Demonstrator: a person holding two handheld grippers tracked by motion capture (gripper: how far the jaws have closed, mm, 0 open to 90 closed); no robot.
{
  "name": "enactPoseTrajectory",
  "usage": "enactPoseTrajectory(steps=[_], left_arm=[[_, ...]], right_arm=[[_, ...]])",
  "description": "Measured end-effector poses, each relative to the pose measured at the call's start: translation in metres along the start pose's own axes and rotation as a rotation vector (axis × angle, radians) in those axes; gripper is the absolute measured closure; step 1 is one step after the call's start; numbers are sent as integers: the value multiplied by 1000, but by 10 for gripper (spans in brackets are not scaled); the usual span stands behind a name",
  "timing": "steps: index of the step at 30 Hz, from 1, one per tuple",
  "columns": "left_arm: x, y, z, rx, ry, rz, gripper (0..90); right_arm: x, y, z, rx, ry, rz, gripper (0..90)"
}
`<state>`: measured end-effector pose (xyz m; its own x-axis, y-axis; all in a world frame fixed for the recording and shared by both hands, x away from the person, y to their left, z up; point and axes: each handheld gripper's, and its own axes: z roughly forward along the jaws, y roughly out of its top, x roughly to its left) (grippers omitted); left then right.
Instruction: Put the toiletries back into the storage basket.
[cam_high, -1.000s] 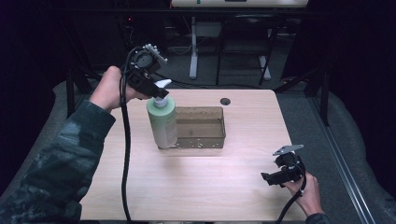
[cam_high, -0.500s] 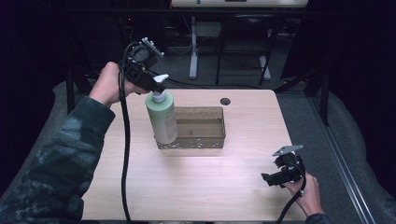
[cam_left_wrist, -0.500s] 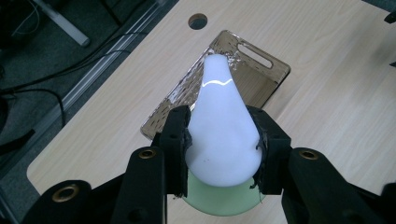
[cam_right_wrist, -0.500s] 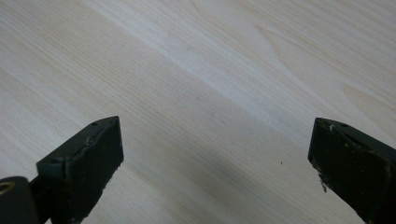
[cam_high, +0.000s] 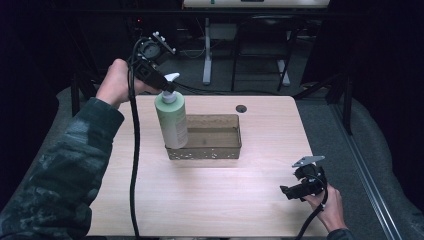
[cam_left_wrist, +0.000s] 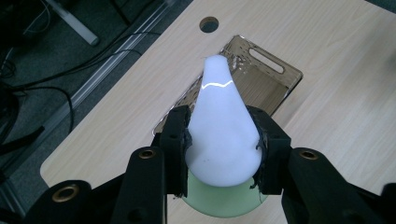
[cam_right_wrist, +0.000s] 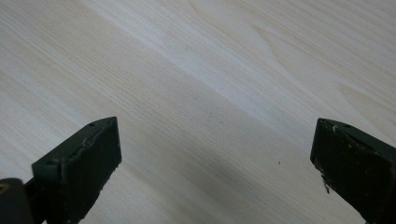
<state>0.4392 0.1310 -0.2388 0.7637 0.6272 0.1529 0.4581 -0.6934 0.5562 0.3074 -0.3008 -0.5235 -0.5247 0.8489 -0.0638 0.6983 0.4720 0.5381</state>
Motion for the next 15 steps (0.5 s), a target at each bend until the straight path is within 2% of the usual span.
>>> enactPoseTrajectory(steps=[10,15], left_arm=[[2,8,3,1,13,2,628],[2,11,4,-14,20,-4,628]], right_arm=[[-1,0,-2,-7,-3,3,16],[-1,0,-2,-4,0,2,17]])
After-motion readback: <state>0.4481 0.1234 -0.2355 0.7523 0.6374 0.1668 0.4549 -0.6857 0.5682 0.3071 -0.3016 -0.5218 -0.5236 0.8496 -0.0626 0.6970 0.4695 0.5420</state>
